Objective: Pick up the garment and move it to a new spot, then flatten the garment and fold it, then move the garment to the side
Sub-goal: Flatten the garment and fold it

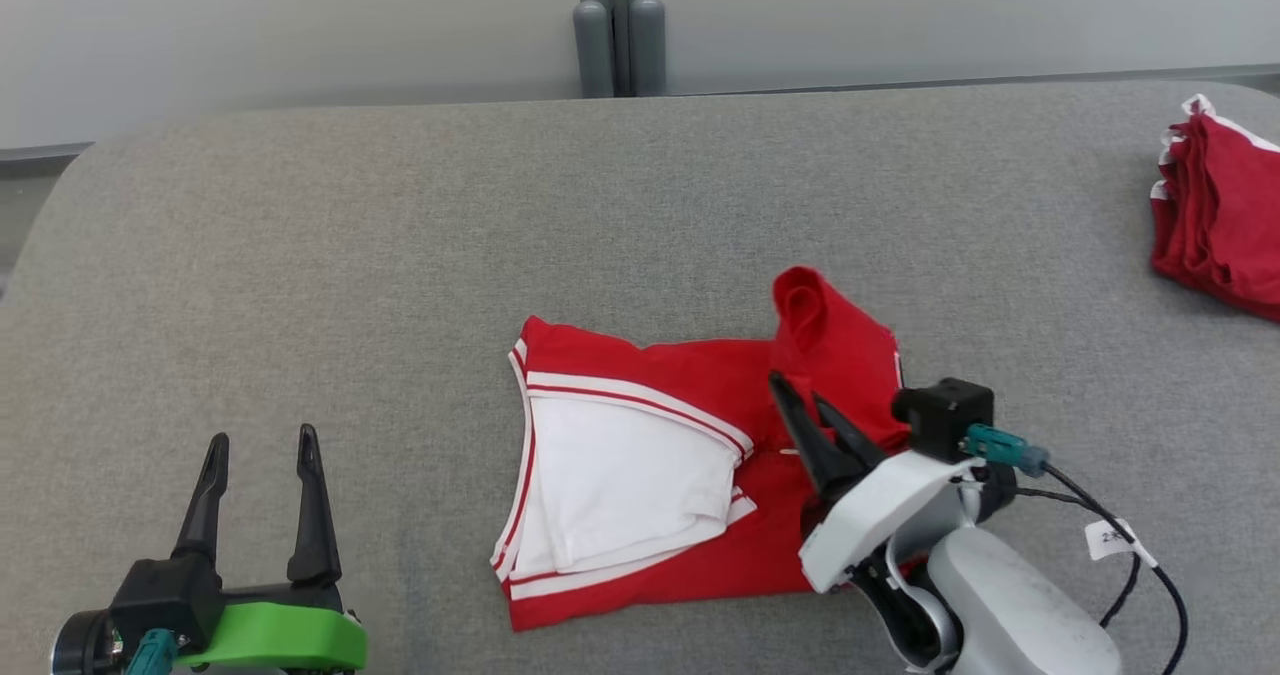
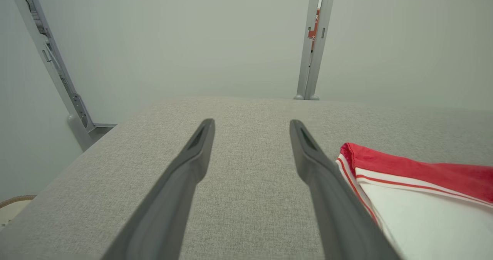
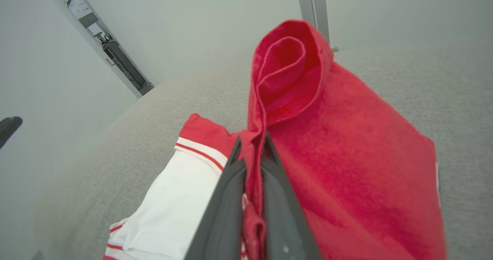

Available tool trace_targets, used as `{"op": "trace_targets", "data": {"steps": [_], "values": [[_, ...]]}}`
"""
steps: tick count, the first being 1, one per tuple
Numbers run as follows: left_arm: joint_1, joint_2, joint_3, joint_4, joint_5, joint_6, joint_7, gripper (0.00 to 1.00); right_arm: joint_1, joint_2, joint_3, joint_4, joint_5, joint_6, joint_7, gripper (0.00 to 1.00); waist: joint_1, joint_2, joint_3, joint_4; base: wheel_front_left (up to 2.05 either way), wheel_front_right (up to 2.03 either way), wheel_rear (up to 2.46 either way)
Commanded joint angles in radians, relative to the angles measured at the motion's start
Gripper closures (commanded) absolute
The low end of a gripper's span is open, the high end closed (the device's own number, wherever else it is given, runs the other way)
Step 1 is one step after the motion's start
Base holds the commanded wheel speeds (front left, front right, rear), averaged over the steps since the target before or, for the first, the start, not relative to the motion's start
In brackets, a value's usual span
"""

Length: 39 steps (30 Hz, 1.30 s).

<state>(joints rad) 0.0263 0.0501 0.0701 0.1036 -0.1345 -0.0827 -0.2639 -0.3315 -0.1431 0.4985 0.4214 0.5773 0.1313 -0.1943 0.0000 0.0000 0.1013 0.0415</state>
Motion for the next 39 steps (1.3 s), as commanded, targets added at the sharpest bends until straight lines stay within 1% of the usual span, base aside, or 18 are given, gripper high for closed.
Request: {"op": "trace_targets", "data": {"steps": [1, 6, 11, 17, 21, 22, 23, 26, 29, 31, 33, 39], "values": [[0.001, 0.002, -0.002, 0.005, -0.008, 0.003, 0.0, 0.0, -0.02, 0.014, 0.021, 0.004, 0.006, -0.001, 0.002, 1.0, 0.0, 0.0, 0.001, 0.024, 0.0, 0.0, 0.0], [-0.015, 0.001, -0.027, 0.018, -0.02, 0.008, 0.0, 0.0, -0.07, 0.06, 0.108, 0.04, 0.027, -0.001, 0.002, 1.0, 0.0, 0.0, 0.007, 0.068, 0.0, 0.0, 0.0], [-0.028, 0.002, -0.048, 0.03, -0.029, 0.011, 0.0, 0.0, -0.121, 0.082, 0.179, 0.089, 0.054, -0.001, -0.005, 1.0, 0.0, 0.0, 0.018, 0.105, 0.0, 0.0, 0.0], [-0.041, 0.002, -0.069, 0.037, -0.028, 0.015, 0.0, 0.0, -0.18, 0.09, 0.245, 0.152, 0.101, -0.001, -0.022, 1.0, 0.0, 0.0, 0.032, 0.131, 0.0, 0.0, 0.0], [-0.051, 0.002, -0.085, 0.047, -0.03, 0.014, 0.0, 0.0, -0.209, 0.091, 0.298, 0.181, 0.163, -0.001, -0.031, 1.0, 0.0, 0.0, 0.036, 0.145, 0.0, 0.0, 0.0], [-0.055, 0.002, -0.09, 0.048, -0.031, 0.017, 0.0, 0.0, -0.219, 0.09, 0.312, 0.188, 0.175, -0.001, -0.038, 0.51, 0.0, 0.0, 0.037, 0.147, 0.0, 0.0, 0.0], [-0.059, 0.002, -0.091, 0.05, -0.032, 0.018, 0.0, 0.0, -0.225, 0.091, 0.321, 0.194, 0.189, -0.001, -0.041, 0.0, 0.0, 0.0, 0.036, 0.149, 0.0, 0.0, 0.0], [-0.061, 0.002, -0.086, 0.056, -0.034, 0.019, 0.0, 0.0, -0.256, 0.091, 0.328, 0.215, 0.206, -0.001, -0.061, 0.0, 0.0, 0.0, 0.029, 0.14, 0.0, 0.0, 0.0], [-0.048, 0.002, -0.079, 0.055, -0.029, 0.021, 0.0, 0.0, -0.277, 0.091, 0.292, 0.219, 0.185, -0.001, -0.07, 0.0, 0.0, 0.0, 0.017, 0.121, 0.0, 0.0, 0.0], [-0.039, 0.002, -0.075, 0.054, -0.023, 0.019, 0.0, 0.0, -0.287, 0.089, 0.227, 0.193, 0.153, -0.001, -0.071, 0.0, 0.0, 0.0, 0.009, 0.108, 0.0, 0.0, 0.0], [-0.035, 0.002, -0.072, 0.053, -0.017, 0.015, 0.0, 0.0, -0.265, 0.071, 0.156, 0.155, 0.109, -0.001, -0.071, 0.0, 0.0, 0.0, 0.002, 0.097, 0.0, 0.0, 0.0], [-0.025, 0.002, -0.065, 0.047, -0.01, 0.009, 0.0, 0.0, -0.146, -0.013, -0.042, 0.023, 0.0, -0.001, -0.07, 0.0, 0.0, 0.0, -0.017, 0.067, 0.0, 0.0, 0.0]]}}
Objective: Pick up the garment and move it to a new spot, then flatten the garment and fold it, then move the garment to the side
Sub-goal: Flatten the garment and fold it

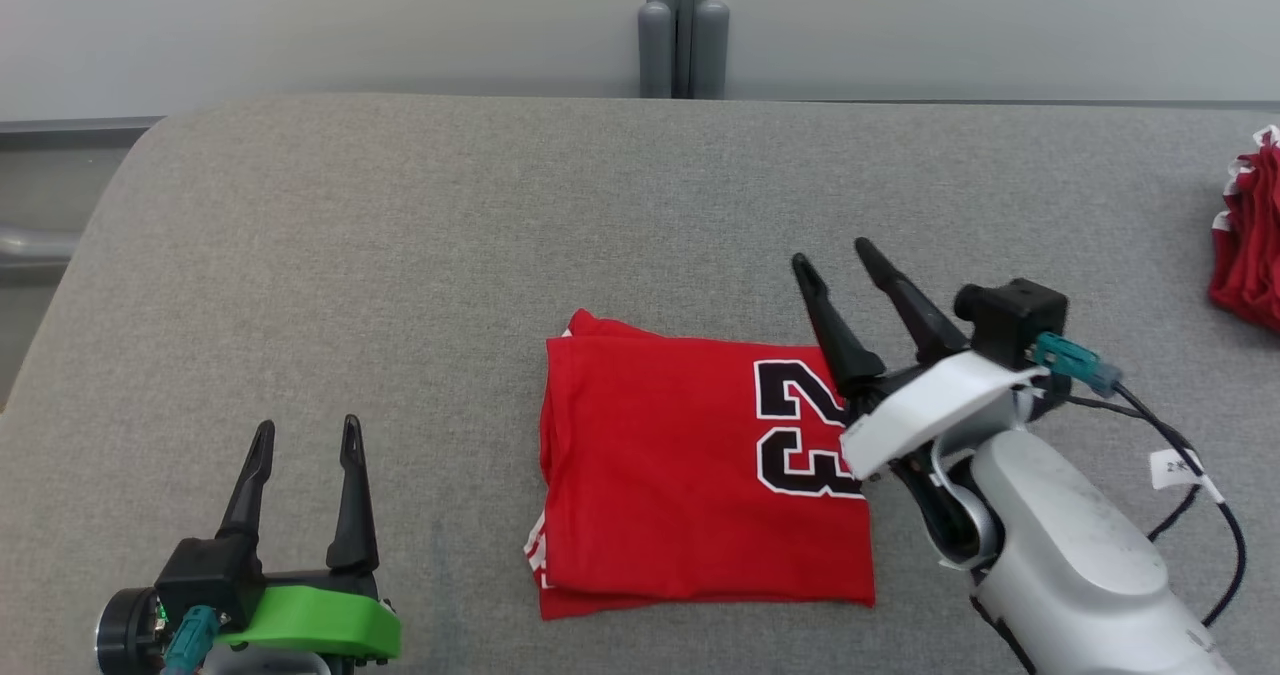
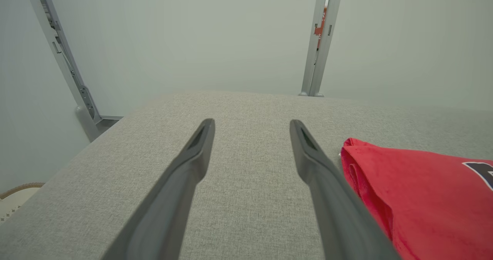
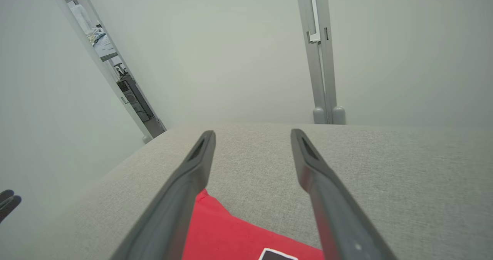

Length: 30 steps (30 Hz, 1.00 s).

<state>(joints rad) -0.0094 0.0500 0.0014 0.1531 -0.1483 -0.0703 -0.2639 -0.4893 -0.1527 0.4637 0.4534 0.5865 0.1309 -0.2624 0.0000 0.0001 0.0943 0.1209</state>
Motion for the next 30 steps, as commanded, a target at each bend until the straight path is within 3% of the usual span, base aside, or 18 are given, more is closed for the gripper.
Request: {"op": "trace_targets", "data": {"steps": [1, 6, 13, 30], "values": [[0.014, 0.002, 0.008, -0.003, 0.005, -0.005, 0.0, 0.0, 0.039, -0.016, -0.039, -0.03, -0.024, -0.001, -0.002, 0.0, 0.0, -0.0001, -0.013, -0.019, 0.0, 0.0, 0.0], [0.029, 0.002, 0.018, -0.008, 0.01, -0.003, 0.0, 0.0, 0.15, -0.051, -0.156, -0.118, -0.074, -0.001, -0.003, 0.0, 0.0, -0.0001, -0.028, -0.053, 0.0, 0.0, 0.0], [0.046, 0.002, 0.044, -0.005, 0.028, -0.007, 0.0, 0.0, 0.282, -0.054, -0.258, -0.214, -0.133, -0.001, -0.002, 0.0, 0.0, -0.0001, -0.051, -0.096, 0.0, 0.0, 0.0], [0.062, 0.002, 0.074, 0.013, 0.067, -0.01, 0.0, 0.0, 0.487, -0.001, -0.379, -0.338, -0.252, -0.001, -0.003, 0.0, 0.0, -0.0001, -0.092, -0.147, 0.0, 0.0, 0.0]]}}
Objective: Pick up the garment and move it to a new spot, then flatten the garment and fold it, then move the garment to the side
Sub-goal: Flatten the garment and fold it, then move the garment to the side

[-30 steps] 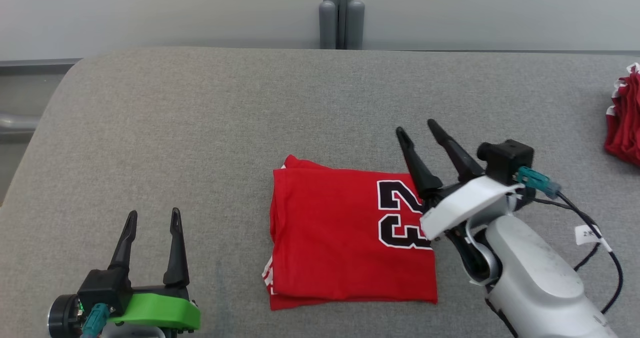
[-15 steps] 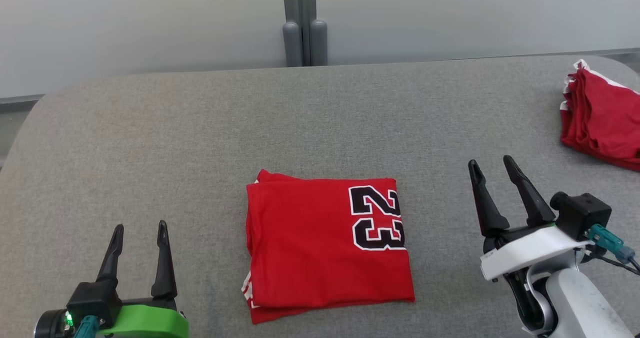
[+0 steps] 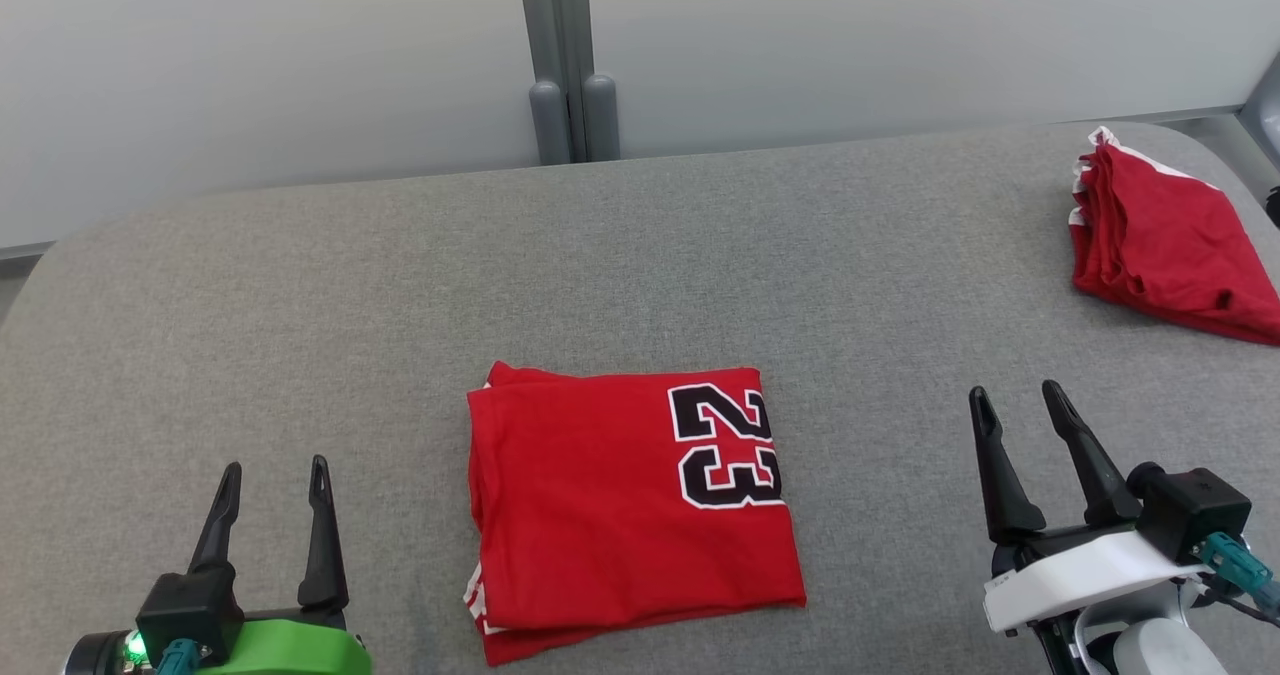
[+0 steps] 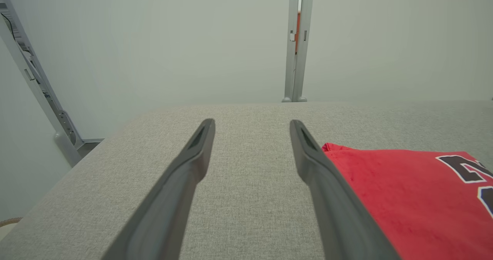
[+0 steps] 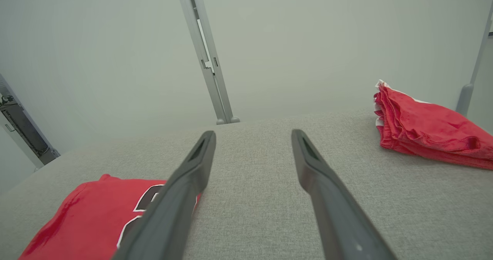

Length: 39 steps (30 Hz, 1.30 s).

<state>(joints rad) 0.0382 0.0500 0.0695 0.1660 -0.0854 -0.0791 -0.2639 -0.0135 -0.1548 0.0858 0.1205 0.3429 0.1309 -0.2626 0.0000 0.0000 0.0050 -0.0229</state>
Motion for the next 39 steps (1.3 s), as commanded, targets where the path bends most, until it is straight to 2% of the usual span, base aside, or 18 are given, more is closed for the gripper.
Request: {"op": "trace_targets", "data": {"steps": [1, 39], "values": [[0.016, 0.002, 0.006, 0.001, 0.007, -0.001, 0.0, 0.0, 0.015, 0.004, -0.003, -0.006, -0.011, -0.001, -0.002, 0.0, 0.0, 0.0, -0.004, -0.005, 0.0, 0.0, 0.0], [0.028, 0.002, 0.012, 0.006, 0.031, 0.0, 0.0, 0.0, 0.042, 0.027, -0.01, 0.024, -0.056, -0.001, -0.002, 0.0, 0.0, 0.0, -0.017, -0.009, 0.0, 0.0, 0.0]]}}
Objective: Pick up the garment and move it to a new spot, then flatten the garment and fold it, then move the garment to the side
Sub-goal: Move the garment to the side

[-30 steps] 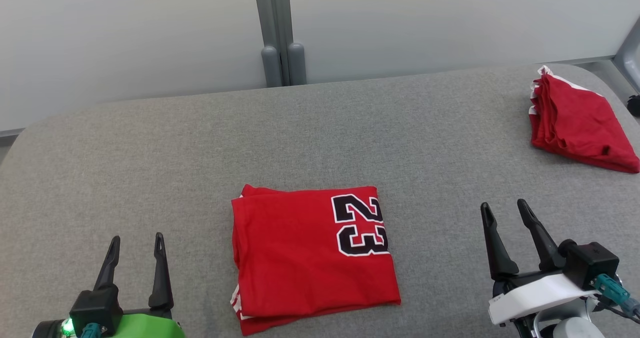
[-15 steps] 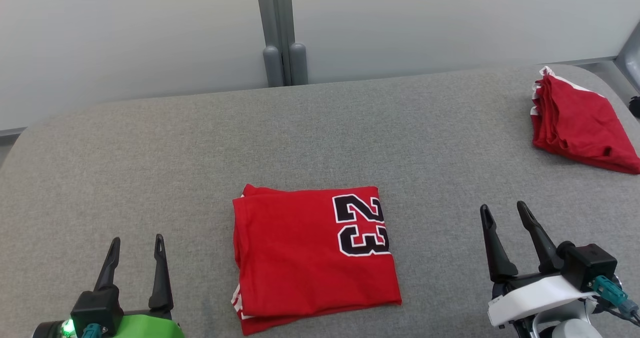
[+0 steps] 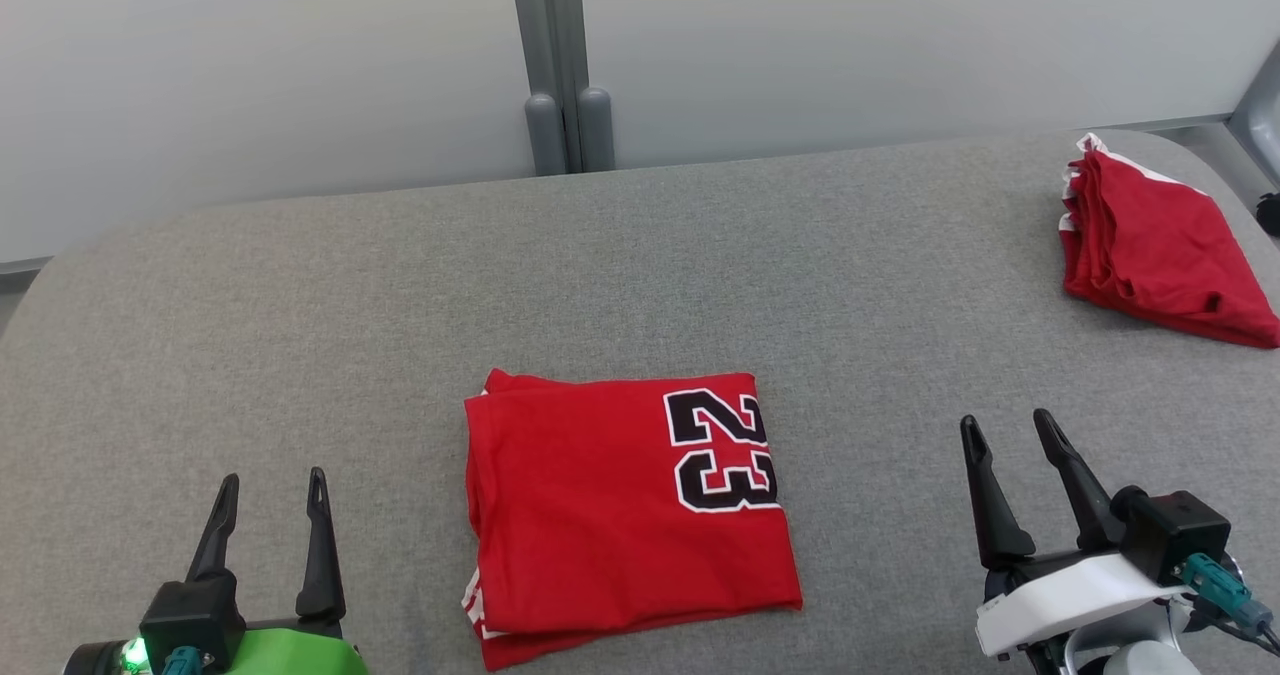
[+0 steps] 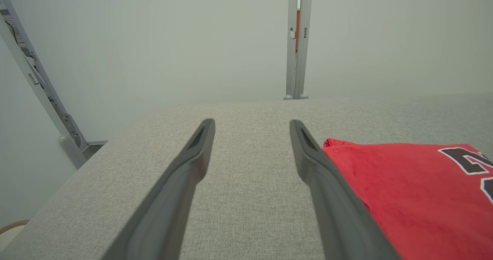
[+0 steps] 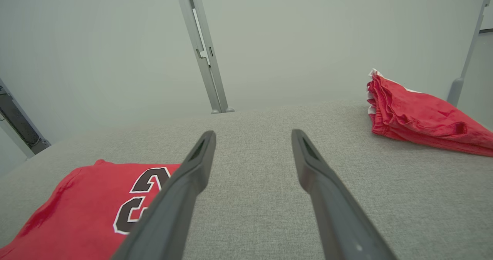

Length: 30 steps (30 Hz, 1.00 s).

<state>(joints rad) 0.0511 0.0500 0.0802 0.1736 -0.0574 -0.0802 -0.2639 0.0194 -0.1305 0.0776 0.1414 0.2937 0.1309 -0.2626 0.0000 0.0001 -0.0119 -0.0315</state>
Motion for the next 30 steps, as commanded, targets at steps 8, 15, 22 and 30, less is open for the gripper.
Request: {"op": "trace_targets", "data": {"steps": [8, 15, 22, 30], "values": [[0.014, 0.002, 0.002, -0.002, 0.001, 0.001, 0.0, 0.0, 0.005, 0.003, -0.004, 0.01, -0.008, -0.001, -0.002, 0.0, 0.0, -0.0001, -0.001, -0.001, 0.0, 0.0, 0.0], [0.013, 0.002, 0.004, -0.001, 0.002, 0.001, 0.0, 0.0, 0.003, 0.005, -0.001, 0.014, -0.007, -0.001, -0.002, 0.0, 0.0, -0.0001, -0.002, 0.0, 0.0, 0.0, 0.0], [0.016, 0.002, 0.006, -0.001, 0.004, 0.0, 0.0, 0.0, -0.007, 0.007, 0.008, 0.019, -0.008, -0.001, -0.002, 0.0, 0.0, -0.0001, 0.0, 0.003, 0.0, 0.0, 0.0], [0.005, 0.002, -0.002, 0.003, 0.004, 0.0, 0.0, 0.0, -0.068, -0.013, 0.091, 0.079, 0.002, -0.001, -0.002, 0.0, 0.0, -0.0001, 0.009, 0.018, 0.0, 0.0, 0.0]]}}
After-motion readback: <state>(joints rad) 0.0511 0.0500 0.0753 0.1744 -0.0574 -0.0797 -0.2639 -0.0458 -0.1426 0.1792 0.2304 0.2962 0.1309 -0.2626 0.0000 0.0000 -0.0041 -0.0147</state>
